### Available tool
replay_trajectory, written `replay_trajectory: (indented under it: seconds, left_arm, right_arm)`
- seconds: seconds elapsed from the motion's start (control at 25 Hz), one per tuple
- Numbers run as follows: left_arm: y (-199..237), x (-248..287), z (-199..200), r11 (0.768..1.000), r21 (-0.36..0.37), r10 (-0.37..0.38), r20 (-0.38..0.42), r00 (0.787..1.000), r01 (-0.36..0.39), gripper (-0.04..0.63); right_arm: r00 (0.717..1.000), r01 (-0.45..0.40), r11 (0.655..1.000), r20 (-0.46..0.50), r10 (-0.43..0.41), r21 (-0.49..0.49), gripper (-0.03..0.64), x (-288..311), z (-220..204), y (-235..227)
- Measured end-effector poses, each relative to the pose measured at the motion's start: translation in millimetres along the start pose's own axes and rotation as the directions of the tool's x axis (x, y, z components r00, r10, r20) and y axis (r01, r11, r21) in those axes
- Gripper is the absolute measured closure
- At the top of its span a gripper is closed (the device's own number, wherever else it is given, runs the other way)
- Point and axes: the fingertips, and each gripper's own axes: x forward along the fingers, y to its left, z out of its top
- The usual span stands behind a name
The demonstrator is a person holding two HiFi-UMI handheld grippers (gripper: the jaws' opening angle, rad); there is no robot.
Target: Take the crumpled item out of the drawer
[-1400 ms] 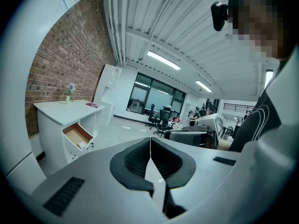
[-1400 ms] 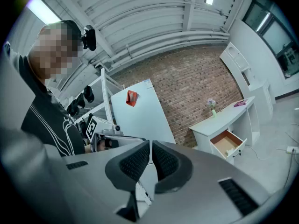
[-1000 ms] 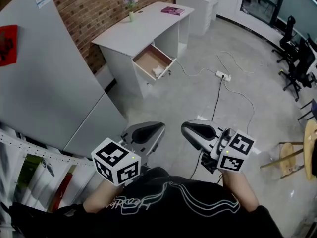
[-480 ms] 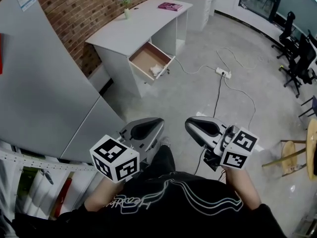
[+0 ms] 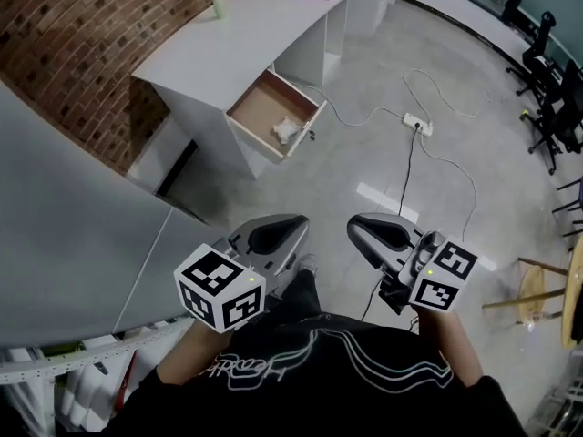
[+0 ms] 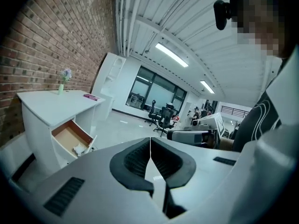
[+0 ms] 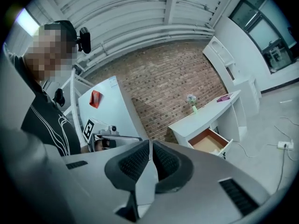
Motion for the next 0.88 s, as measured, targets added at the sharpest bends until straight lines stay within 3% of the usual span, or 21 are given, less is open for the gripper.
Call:
replay_trajectory:
  seconds: [0.16,0.36,0.88]
  left_arm:
    - [83,50,25,1.0,-0.017,0.002,-0.054,0.999,-0.003,0.571]
    - [174,101,54,0.998,-0.057,-0.01,-0.054,0.998,0.007,0.571]
    - [286,201,51,0.997,0.035,0.078,-0.155,0.985,-0.074,0.569]
  right_arm:
    - [0.999,0.029,0.999,-0.018,-0.028,0.043,0.563,53,29,-79]
    - [0.997,0.068,0.996,-0.05,-0.065,0.053,0.563,110,50,-161]
    - [0.994,0.083,0.992,-0.084,-0.075,0.097,0.564,157,48,-265]
